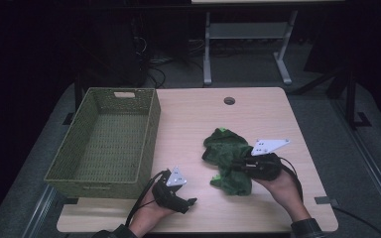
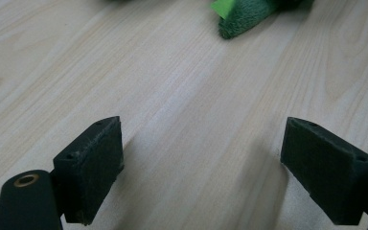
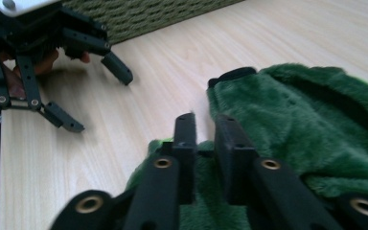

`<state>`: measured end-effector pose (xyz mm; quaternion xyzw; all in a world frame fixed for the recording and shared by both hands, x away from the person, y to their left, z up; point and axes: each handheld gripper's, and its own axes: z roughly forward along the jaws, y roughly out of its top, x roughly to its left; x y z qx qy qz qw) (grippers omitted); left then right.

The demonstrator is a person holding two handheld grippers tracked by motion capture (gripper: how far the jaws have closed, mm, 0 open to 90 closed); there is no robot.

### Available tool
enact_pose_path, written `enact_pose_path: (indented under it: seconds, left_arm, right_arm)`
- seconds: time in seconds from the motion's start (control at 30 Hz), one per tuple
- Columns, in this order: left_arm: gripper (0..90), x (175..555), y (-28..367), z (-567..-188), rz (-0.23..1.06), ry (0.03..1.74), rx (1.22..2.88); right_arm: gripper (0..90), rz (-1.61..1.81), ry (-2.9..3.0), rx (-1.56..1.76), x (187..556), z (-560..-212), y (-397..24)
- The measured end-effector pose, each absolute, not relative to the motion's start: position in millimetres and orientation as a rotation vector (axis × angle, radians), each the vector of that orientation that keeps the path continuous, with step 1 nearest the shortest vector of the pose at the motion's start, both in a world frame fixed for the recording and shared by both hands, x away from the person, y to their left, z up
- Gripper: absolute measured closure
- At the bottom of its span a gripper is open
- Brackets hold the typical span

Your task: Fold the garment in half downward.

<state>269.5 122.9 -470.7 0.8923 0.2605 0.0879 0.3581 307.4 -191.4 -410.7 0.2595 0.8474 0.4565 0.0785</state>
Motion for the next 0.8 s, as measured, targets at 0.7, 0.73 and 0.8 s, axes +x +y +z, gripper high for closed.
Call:
enact_pose_path:
  seconds: [0.7,0.73,0.8]
  left_arm:
    - [14.3,320,93,-432,0.251,0.627,2.243]
    - [14.3,324,91,-431,0.249,0.629,2.243]
    - [14.3,330,87,-429,0.250,0.625,2.242]
  right_arm:
    - [60.2,1.349,2.463,0.927,343,-394,-217]
    - [59.6,1.351,2.462,0.935,344,-394,-217]
    - [59.1,1.341,2.462,0.947,350,-393,-217]
